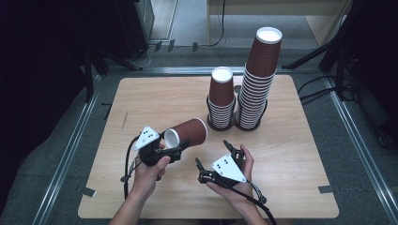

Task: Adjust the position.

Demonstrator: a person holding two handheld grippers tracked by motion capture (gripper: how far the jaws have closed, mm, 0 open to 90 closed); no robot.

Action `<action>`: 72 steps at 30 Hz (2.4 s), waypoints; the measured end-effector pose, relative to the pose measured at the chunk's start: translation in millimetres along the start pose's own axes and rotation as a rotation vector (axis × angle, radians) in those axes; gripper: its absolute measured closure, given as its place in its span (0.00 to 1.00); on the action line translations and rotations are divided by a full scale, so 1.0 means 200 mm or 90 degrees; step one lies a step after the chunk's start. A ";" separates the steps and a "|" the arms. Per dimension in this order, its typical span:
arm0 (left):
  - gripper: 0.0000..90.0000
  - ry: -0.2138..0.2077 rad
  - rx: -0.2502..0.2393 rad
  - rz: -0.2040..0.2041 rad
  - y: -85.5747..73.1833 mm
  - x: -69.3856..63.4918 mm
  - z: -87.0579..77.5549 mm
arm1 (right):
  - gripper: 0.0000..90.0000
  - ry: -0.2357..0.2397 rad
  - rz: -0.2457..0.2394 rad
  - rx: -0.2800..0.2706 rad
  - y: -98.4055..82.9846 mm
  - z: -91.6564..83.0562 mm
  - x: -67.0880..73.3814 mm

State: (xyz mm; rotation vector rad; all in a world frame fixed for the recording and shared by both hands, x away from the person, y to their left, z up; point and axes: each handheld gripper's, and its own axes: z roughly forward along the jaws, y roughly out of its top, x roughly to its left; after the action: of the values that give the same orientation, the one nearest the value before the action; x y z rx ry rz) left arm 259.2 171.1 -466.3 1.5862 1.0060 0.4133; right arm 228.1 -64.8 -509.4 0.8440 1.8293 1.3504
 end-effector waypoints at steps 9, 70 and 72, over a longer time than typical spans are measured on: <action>0.24 -0.011 -0.002 -0.005 -0.01 0.01 0.00 | 0.05 0.007 0.203 -0.009 -0.01 -0.01 -0.01; 0.24 -0.042 -0.015 0.034 -0.08 -0.11 0.07 | 0.00 0.108 1.126 0.044 0.03 0.15 -0.11; 0.24 -0.044 -0.018 0.035 -0.07 -0.11 0.07 | 0.00 0.110 1.126 0.046 0.03 0.16 -0.11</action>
State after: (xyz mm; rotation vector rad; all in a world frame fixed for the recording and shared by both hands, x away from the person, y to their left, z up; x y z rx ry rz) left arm 251.1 144.0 -478.5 1.5954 0.9021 0.4049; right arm 267.9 -65.4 -507.2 2.7111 0.8859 2.2579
